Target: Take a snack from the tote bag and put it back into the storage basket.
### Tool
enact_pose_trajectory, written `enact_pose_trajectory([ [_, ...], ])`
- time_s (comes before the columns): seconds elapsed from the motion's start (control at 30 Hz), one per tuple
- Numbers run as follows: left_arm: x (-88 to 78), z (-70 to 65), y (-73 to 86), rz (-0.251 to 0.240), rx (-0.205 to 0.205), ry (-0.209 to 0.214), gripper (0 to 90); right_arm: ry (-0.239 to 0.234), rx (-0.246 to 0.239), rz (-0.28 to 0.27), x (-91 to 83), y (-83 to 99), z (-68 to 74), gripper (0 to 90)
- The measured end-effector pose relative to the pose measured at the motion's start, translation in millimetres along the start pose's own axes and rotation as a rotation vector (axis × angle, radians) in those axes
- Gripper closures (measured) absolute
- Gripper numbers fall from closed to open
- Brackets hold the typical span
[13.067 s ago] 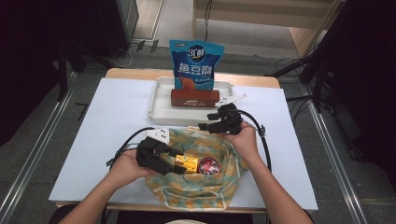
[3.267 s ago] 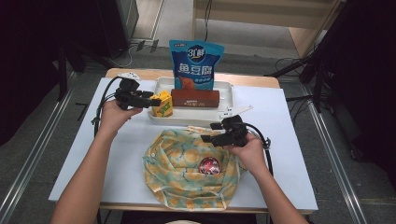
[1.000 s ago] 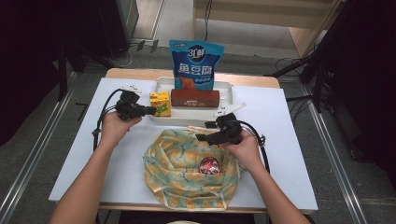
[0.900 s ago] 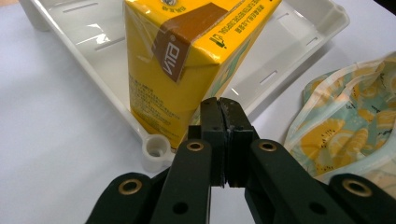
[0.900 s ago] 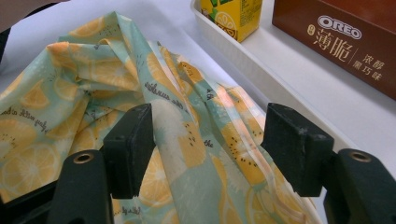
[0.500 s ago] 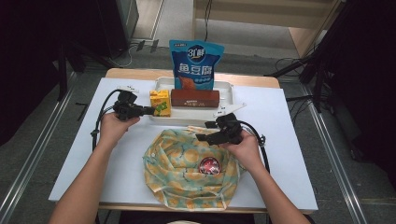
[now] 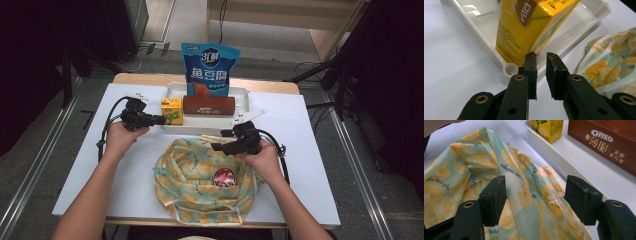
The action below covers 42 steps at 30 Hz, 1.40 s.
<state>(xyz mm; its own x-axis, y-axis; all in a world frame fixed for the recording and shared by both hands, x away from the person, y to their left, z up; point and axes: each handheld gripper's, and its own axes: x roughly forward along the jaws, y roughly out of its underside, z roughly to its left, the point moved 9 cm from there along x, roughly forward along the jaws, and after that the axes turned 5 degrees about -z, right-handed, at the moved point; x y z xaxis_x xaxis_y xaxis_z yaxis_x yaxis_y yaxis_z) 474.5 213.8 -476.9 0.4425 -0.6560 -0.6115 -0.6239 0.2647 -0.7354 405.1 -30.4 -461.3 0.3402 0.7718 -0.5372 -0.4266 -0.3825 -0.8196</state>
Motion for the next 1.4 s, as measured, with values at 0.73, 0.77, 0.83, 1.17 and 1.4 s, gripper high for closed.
enact_pose_trajectory([
  [0.73,-9.2,-6.5,3.9,0.009,-0.021,0.048,48.1,0.001,0.005,-0.015,-10.3,-3.6,2.8,37.1],
  [0.77,-9.6,-6.5,3.7,0.006,-0.022,0.052,47.8,-0.001,0.002,-0.014,-11.1,-3.4,3.4,37.6],
  [0.83,-11.0,-6.3,3.6,0.002,-0.028,0.054,47.0,-0.003,-0.003,-0.018,-12.4,-3.2,4.9,37.6],
  [1.17,-15.4,-5.0,6.3,0.002,-0.037,0.067,43.1,-0.01,-0.007,-0.017,-20.3,-0.2,11.2,39.1],
  [1.4,-17.0,-3.6,7.8,-0.001,-0.037,0.068,41.8,-0.017,-0.007,-0.014,-25.0,3.5,15.3,39.7],
])
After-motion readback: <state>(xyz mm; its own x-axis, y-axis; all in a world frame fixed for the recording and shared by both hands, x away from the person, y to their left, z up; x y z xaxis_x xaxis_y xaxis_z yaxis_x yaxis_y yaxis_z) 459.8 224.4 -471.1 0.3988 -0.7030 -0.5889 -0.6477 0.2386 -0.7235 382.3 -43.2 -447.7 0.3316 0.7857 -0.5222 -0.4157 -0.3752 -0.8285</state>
